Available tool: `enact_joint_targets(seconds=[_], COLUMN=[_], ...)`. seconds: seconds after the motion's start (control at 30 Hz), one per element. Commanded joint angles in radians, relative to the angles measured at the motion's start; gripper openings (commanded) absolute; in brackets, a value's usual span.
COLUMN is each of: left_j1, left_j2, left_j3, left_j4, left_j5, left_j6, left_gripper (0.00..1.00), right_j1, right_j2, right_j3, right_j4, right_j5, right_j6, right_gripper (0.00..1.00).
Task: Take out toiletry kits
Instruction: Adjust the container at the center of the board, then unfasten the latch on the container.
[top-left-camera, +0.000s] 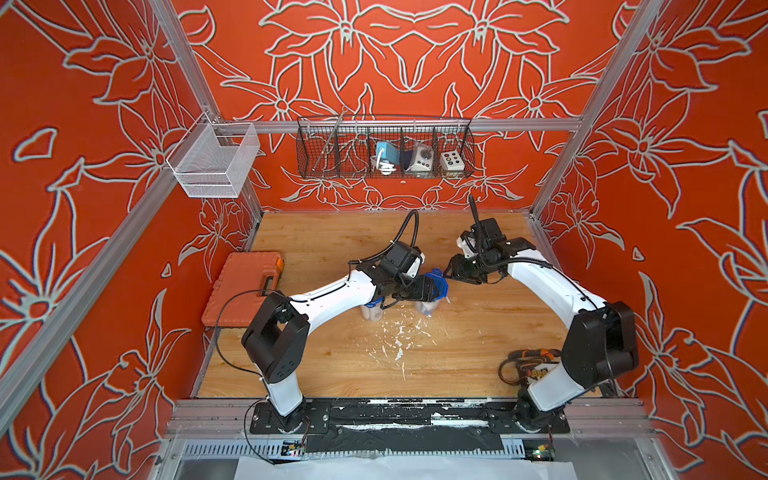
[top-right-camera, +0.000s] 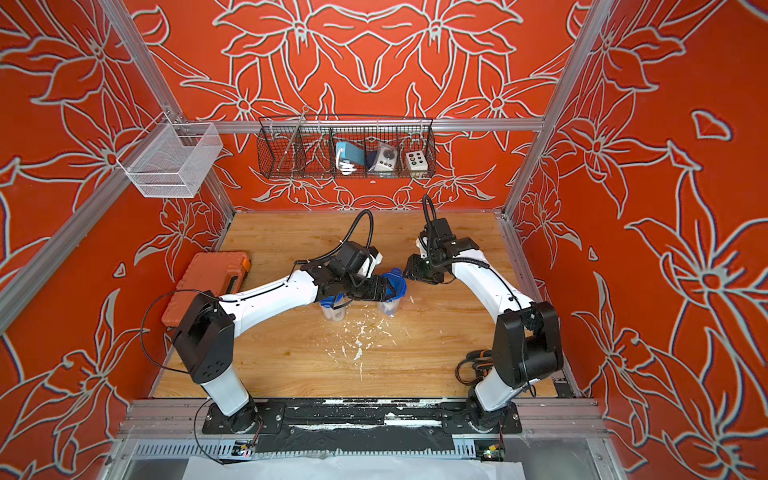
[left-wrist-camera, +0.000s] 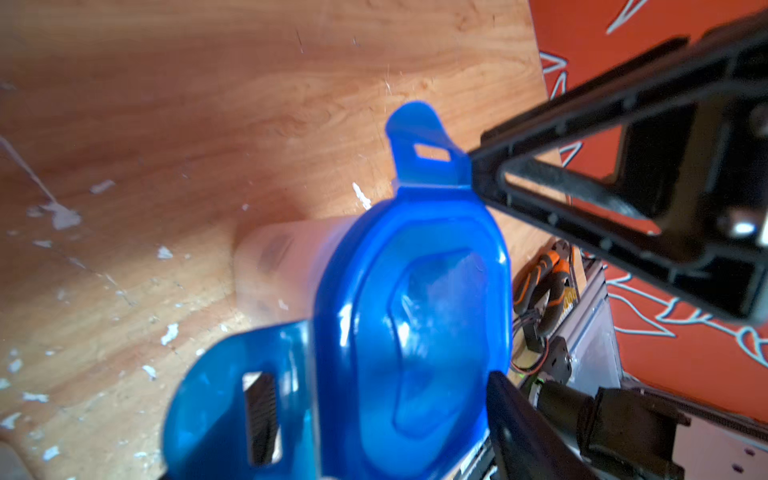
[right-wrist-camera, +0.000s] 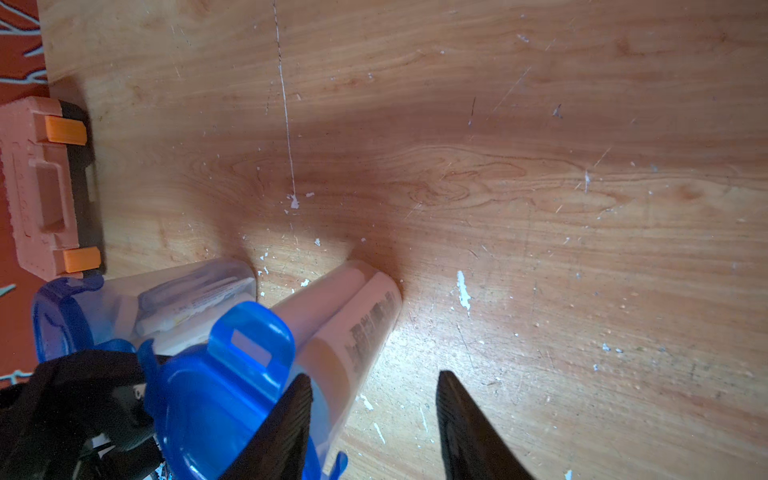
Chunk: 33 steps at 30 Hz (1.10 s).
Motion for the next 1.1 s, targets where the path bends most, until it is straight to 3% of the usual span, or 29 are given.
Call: enact_joint_targets(seconds=[0.0, 0.27, 0.43, 0.6, 0.67, 0.7, 0.73, 0.8, 0.9, 1.07], left_j1=[0.003, 0.005, 0.010, 0.041, 0.068, 0.078, 0.085, 0.090, 0.089, 0.090], left_j2=[0.019, -0.047, -0.131, -0.171, -0.134, -0.105, -0.070, -0.002, 0.074, 0.114], left_j3=[0.011, 0.008, 0.005, 0.035, 0.082, 0.106, 0.132, 0.188, 0.241, 0.234], left_j4=[0.018, -0.017, -0.057, -0.067, -0.099, -0.117, -0.136, -0.192, -0.245, -0.230], left_j5=[0.015, 0.012, -0.071, -0.098, -0.076, -0.048, -0.028, -0.006, 0.032, 0.073], left_j6=[-0.013, 0.018, 0.073, 0.107, 0.121, 0.142, 0.167, 0.218, 0.271, 0.282], left_gripper=[0.75, 0.80, 0.86, 0.92, 0.92, 0.91, 0.89, 0.88, 0.86, 0.86], right_j1=[0.005, 0.004, 0.002, 0.001, -0.001, -0.006, -0.016, -0.051, -0.092, -0.101], right_j2=[0.040, 0.049, -0.024, -0.141, -0.217, -0.260, -0.299, -0.360, -0.417, -0.423], right_j3=[0.062, 0.126, 0.109, 0.020, -0.076, -0.139, -0.205, -0.333, -0.528, -0.654], right_j4=[-0.042, -0.093, -0.088, -0.023, 0.075, 0.148, 0.234, 0.426, 0.777, 0.895], right_j5=[-0.032, 0.001, 0.021, -0.038, -0.093, -0.143, -0.216, -0.357, -0.526, -0.568], right_j6=[-0.011, -0.031, -0.028, 0.006, 0.064, 0.104, 0.151, 0.272, 0.499, 0.569], right_gripper=[0.51, 0.51, 0.50, 0.50, 0.45, 0.37, 0.29, 0.25, 0.26, 0.37])
